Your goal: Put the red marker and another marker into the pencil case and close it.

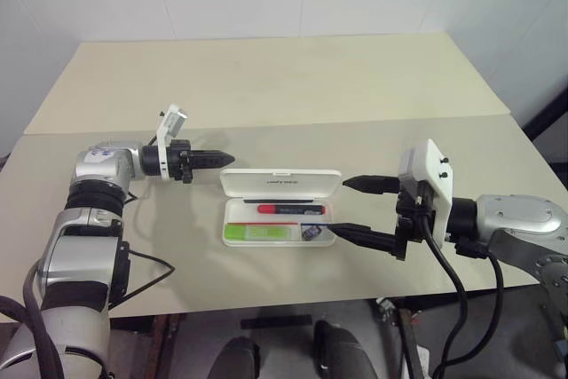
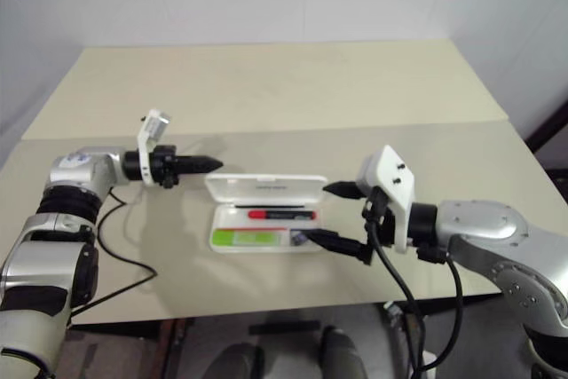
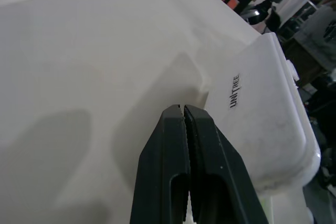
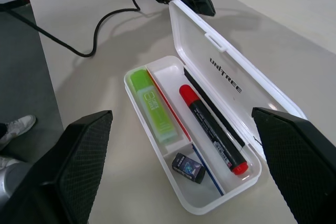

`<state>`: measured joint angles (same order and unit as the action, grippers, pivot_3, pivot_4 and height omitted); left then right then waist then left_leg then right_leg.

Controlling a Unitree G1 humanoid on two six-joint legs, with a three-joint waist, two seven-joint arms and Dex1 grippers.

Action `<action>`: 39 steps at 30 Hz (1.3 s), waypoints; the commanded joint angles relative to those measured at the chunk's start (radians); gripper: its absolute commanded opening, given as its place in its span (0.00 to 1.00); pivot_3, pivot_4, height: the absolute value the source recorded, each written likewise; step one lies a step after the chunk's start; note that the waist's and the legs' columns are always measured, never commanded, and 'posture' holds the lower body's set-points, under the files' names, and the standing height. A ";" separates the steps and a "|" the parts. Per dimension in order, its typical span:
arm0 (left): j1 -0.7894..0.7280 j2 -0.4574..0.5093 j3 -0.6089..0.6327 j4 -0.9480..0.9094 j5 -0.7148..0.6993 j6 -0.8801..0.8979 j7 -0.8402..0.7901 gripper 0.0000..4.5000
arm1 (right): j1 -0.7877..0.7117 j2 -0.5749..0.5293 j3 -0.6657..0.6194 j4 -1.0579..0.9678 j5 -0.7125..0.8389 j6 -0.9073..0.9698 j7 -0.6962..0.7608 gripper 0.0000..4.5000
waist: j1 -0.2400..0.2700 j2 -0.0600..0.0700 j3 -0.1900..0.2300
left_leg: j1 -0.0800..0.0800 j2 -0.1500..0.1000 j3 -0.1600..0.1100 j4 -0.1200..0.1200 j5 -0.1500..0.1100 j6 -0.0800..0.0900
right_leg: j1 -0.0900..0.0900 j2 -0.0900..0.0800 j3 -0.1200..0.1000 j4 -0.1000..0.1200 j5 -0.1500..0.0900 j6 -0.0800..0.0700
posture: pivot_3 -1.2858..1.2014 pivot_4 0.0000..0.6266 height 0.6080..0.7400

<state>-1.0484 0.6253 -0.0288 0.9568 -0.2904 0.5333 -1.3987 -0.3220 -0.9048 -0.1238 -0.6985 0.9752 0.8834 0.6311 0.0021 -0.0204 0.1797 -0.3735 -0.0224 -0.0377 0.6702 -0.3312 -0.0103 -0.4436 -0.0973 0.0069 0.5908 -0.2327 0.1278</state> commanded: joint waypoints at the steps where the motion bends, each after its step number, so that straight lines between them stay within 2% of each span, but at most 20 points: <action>1: -0.033 0.001 0.003 -0.005 0.016 -0.014 -0.032 0.01 | 0.028 0.017 -0.036 -0.008 -0.029 -0.072 0.038 1.00 | -0.001 0.000 0.000 | 0.000 0.000 0.000 0.000 0.000 0.000 | 0.000 0.000 0.000 0.000 0.000 0.000 | 0.52 0.24 1.00; 11: -0.029 -0.022 -0.026 -0.051 0.044 0.003 -0.093 0.01 | 0.180 0.064 -0.041 0.002 -0.138 -0.239 0.118 1.00 | 0.000 -0.001 0.000 | 0.000 0.000 0.000 0.004 0.000 0.000 | 0.001 0.000 0.000 0.001 0.000 0.001 | 0.52 0.24 1.00; 21: 0.025 -0.008 -0.072 -0.212 0.036 0.056 -0.159 0.01 | 0.193 0.066 -0.047 0.045 -0.197 -0.287 0.162 1.00 | 0.000 -0.001 0.001 | 0.000 0.000 -0.002 0.009 -0.001 0.001 | 0.003 0.000 0.000 0.003 0.001 0.001 | 0.52 0.24 1.00; 39: 0.153 0.142 -0.218 -0.536 -0.083 0.192 -0.216 0.01 | 0.181 0.086 -0.028 0.061 -0.231 -0.300 0.174 1.00 | 0.000 -0.001 0.001 | 0.000 0.000 -0.004 0.009 -0.001 0.001 | 0.005 0.000 0.001 0.002 0.001 0.001 | 0.52 0.24 1.00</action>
<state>-0.8977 0.7513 -0.2385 0.4659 -0.3487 0.7136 -1.5023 -0.1368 -0.8234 -0.1351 -0.6226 0.7455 0.6067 0.7962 0.0019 -0.0218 0.1803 -0.3732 -0.0226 -0.0416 0.6795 -0.3319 -0.0092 -0.4389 -0.0973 0.0075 0.5930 -0.2319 0.1291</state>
